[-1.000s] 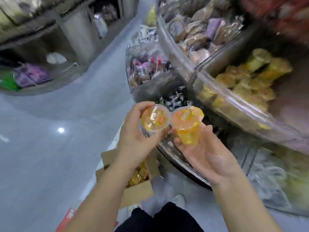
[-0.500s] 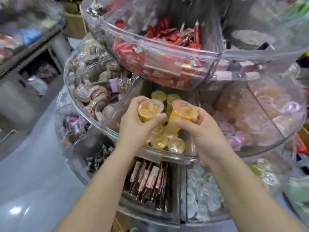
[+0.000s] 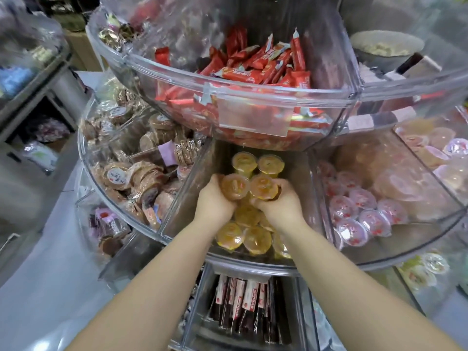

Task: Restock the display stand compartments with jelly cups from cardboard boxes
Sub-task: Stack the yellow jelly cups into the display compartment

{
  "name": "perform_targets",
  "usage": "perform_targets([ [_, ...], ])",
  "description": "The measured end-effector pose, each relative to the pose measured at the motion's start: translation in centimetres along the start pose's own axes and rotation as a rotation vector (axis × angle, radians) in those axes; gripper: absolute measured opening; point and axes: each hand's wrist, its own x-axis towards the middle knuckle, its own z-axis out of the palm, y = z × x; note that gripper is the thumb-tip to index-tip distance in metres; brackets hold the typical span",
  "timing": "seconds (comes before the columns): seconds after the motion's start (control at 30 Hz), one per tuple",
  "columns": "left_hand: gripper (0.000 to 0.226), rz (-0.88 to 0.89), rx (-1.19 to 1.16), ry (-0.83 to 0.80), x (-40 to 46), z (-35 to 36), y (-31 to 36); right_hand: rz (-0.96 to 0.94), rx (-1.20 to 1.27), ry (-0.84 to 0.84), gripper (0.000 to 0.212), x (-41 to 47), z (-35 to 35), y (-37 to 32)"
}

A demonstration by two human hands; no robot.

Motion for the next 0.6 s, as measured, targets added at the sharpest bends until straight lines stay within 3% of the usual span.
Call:
perform_targets([
  [0.2,0.043,-0.061,-0.161,0.020,0.3,-0.4,0.0,-0.018,-0.108,0.026,0.032,0.8,0.2,0.6],
  [0.47,0.026,-0.146,-0.003,0.056,1.2,0.2,0.0,-0.018,-0.272,-0.035,0.018,2.1,0.7,0.2],
  [0.6,0.029,-0.141,0.012,0.091,1.2,0.5,0.0,-0.012,-0.295,-0.017,0.024,2.4,1.2,0.3],
])
